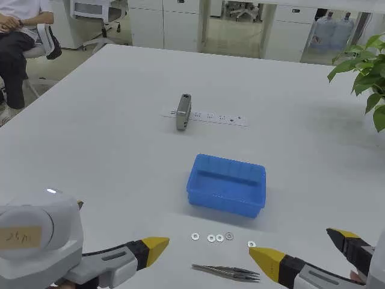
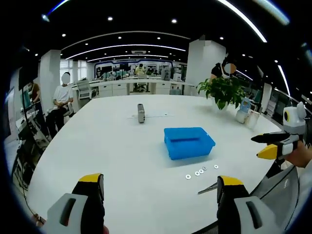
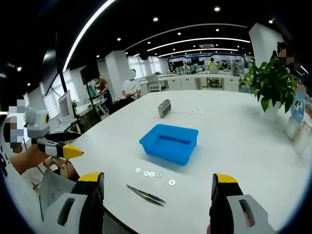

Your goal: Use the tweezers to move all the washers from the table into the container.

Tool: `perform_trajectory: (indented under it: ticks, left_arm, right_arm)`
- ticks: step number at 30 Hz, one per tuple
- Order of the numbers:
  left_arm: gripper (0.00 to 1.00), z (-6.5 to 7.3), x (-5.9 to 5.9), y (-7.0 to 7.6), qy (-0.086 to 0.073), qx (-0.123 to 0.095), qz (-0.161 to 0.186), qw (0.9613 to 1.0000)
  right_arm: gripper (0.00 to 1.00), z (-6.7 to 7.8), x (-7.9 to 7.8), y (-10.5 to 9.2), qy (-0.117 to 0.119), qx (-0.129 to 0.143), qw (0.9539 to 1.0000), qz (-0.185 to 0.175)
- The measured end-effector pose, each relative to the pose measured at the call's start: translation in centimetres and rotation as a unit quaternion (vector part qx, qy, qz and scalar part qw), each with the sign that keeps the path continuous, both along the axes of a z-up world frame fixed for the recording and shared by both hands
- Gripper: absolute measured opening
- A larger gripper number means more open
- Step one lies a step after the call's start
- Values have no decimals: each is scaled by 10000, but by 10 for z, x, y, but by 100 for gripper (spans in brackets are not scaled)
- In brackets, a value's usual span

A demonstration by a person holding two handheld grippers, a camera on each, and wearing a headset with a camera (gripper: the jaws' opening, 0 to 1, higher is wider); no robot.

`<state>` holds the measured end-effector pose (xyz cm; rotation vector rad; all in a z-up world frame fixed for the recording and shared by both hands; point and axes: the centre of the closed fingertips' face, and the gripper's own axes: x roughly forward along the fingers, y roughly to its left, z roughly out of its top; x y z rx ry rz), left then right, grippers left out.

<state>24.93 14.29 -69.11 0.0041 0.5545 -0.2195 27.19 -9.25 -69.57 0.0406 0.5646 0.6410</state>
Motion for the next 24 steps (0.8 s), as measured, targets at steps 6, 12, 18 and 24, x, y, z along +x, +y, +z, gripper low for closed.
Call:
perform_trajectory:
  ticks: [6,12,18,24]
  left_arm:
    - [99,-6,1,-4,53,-38,-39,10000]
    - [99,-7,0,-4,58,-25,-70,10000]
    - [99,-7,0,-3,76,18,-93,9999]
    - [99,-8,2,-5,86,41,-116,9999]
  right_arm:
    - [91,3,1,0,-31,67,10000,-8]
    - [91,0,0,0,-29,-9,10000,21]
    - [91,-2,-1,2,4,-29,10000,47]
    - [91,-5,-1,0,29,-43,10000,36]
